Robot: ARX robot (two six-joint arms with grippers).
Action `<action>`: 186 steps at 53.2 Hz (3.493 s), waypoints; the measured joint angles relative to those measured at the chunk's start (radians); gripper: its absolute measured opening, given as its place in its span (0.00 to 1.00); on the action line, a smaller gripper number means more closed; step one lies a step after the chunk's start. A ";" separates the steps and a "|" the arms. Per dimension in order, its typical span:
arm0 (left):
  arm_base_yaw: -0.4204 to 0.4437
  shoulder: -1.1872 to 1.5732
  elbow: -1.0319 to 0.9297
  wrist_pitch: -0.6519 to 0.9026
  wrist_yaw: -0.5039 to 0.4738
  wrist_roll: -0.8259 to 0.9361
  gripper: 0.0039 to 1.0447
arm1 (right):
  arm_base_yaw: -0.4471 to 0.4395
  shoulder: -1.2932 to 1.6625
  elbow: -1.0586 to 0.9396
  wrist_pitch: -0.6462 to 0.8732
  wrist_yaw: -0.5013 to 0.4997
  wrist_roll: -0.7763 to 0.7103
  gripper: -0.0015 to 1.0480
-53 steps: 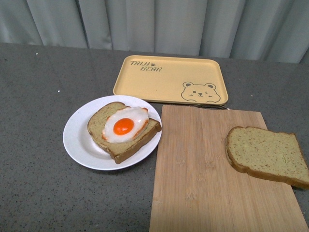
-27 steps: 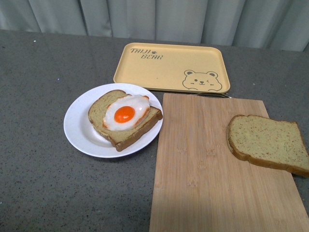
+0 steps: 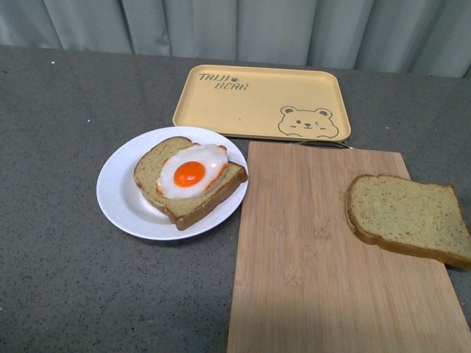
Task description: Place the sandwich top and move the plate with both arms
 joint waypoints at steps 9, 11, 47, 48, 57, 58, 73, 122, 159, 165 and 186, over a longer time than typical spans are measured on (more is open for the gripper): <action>0.000 0.000 0.000 0.000 0.000 0.000 0.94 | -0.003 0.152 0.073 0.041 -0.139 0.072 0.91; 0.000 0.000 0.000 0.000 0.000 0.000 0.94 | -0.003 0.186 0.090 0.039 -0.140 0.079 0.91; 0.000 0.000 0.000 0.000 0.000 0.000 0.94 | 0.055 0.340 0.117 0.153 -0.176 0.241 0.23; 0.000 0.000 0.000 0.000 0.000 0.000 0.94 | 0.055 0.340 0.117 0.152 -0.177 0.241 0.22; 0.000 0.000 0.000 0.000 0.000 0.000 0.94 | 0.067 0.268 0.092 0.145 -0.199 0.226 0.02; 0.000 0.000 0.000 0.000 0.000 0.000 0.94 | 0.070 0.250 0.085 0.150 -0.209 0.227 0.02; 0.000 0.000 0.000 0.000 0.000 0.000 0.94 | 0.286 0.061 0.027 0.441 -0.304 0.456 0.02; 0.000 0.000 0.000 0.000 0.000 0.000 0.94 | 0.711 0.452 0.398 0.530 -0.199 0.882 0.02; 0.000 0.000 0.000 0.000 0.000 0.000 0.94 | 0.674 0.270 0.189 0.716 0.337 0.449 0.81; 0.000 0.001 0.000 0.000 -0.003 0.000 0.94 | 0.661 0.258 -0.035 1.191 0.723 0.176 0.62; 0.000 -0.002 0.000 0.000 0.000 0.000 0.94 | 0.515 -0.121 -0.403 1.336 0.669 -0.005 0.01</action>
